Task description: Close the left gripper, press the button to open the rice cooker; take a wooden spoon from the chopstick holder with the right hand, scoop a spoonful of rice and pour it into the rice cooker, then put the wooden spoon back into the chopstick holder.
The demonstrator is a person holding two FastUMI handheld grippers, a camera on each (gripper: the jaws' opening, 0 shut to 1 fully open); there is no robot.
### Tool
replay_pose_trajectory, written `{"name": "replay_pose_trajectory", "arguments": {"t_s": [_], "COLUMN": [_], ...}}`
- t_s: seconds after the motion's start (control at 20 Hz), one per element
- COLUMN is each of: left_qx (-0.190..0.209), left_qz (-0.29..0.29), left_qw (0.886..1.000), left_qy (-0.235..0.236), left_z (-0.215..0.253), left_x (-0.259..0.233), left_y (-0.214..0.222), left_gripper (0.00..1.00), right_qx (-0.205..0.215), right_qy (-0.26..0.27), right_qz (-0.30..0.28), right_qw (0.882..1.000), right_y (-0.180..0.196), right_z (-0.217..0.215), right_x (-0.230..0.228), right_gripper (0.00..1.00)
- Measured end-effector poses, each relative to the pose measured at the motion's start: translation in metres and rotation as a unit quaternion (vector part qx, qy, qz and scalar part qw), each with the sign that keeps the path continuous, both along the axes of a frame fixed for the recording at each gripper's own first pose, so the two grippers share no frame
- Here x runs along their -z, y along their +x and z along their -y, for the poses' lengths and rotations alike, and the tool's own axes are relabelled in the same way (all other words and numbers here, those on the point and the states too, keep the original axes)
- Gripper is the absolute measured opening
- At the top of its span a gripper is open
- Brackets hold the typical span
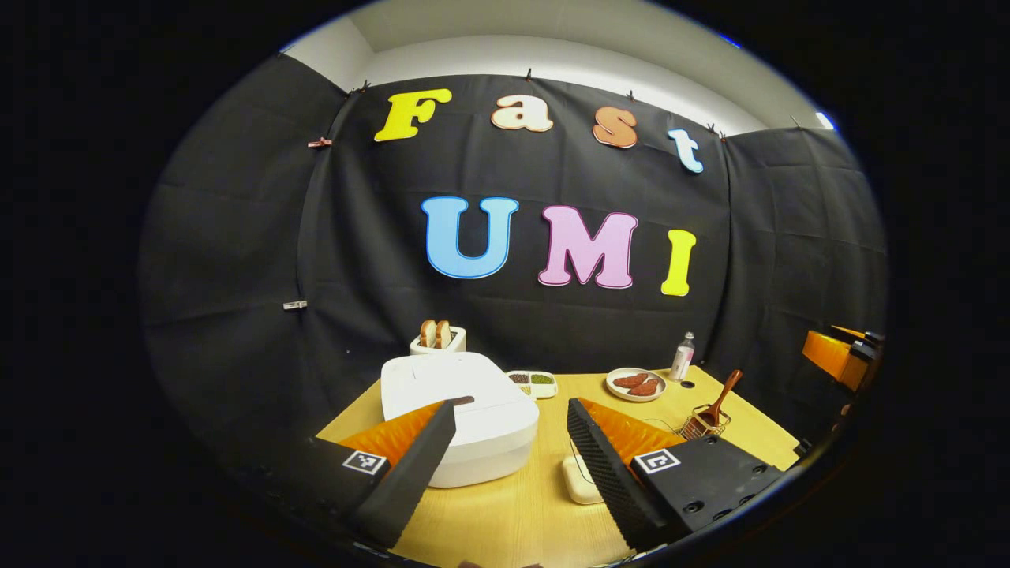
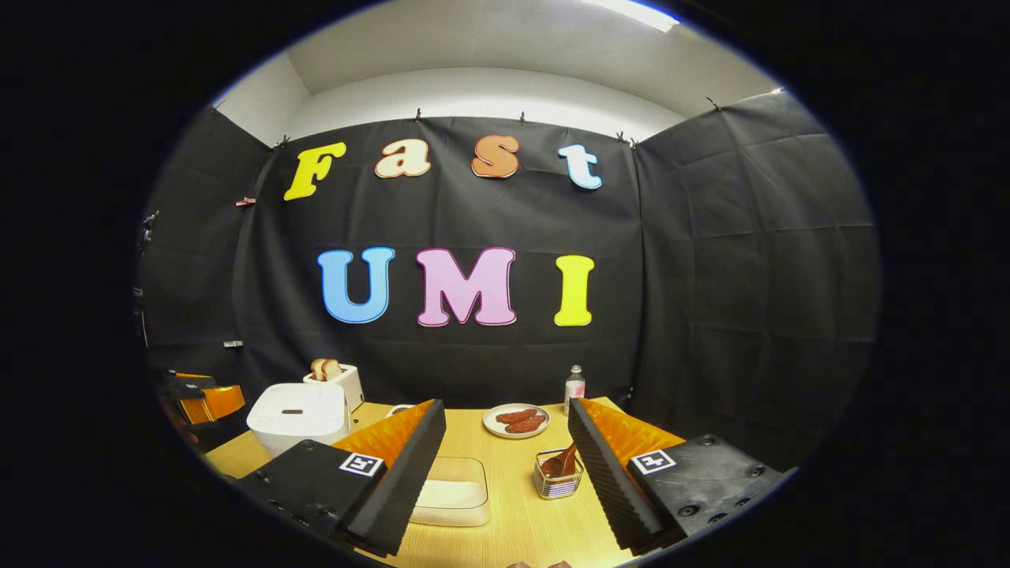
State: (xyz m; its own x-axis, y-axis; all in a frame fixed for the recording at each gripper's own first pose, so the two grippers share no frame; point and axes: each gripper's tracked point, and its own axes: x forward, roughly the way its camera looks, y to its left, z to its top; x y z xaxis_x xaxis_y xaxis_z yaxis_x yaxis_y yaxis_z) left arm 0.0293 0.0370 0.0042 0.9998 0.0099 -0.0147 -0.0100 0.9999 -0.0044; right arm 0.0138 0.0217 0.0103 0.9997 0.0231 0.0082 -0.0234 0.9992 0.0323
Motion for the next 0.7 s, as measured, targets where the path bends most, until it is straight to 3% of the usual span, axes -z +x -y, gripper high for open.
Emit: {"name": "replay_pose_trajectory", "arguments": {"t_s": [0.2,0.3,0.4,0.45,0.5,0.7], "left_qx": [-0.009,-0.013,-0.014,-0.017,-0.018,-0.041], "left_qz": [0.003,0.001,0.002,-0.001,-0.005,-0.042], "left_qw": [1.000,1.000,1.000,1.000,1.000,0.998], "left_qy": [0.015,-0.001,-0.014,-0.016,-0.019,-0.028], "left_z": [-0.020,-0.032,-0.045,-0.053,-0.060,-0.087], "left_x": [-0.009,-0.015,-0.022,-0.024,-0.024,-0.014], "left_y": [0.022,0.035,0.051,0.060,0.070,0.107], "left_gripper": [0.98,0.91,0.83,0.71,0.71,0.46], "right_qx": [0.008,0.010,0.015,0.017,0.019,0.030], "right_qy": [0.004,0.007,0.012,0.014,0.013,0.007], "right_qz": [-0.004,-0.006,-0.007,-0.011,-0.018,-0.041], "right_qw": [1.000,1.000,1.000,1.000,1.000,0.999], "right_y": [-0.002,-0.004,-0.005,-0.006,-0.007,-0.010], "right_z": [0.002,0.003,0.005,0.006,0.007,0.013], "right_x": [0.005,0.007,0.009,0.013,0.018,0.027], "right_gripper": [0.98,0.98,0.98,0.98,0.98,0.98]}}
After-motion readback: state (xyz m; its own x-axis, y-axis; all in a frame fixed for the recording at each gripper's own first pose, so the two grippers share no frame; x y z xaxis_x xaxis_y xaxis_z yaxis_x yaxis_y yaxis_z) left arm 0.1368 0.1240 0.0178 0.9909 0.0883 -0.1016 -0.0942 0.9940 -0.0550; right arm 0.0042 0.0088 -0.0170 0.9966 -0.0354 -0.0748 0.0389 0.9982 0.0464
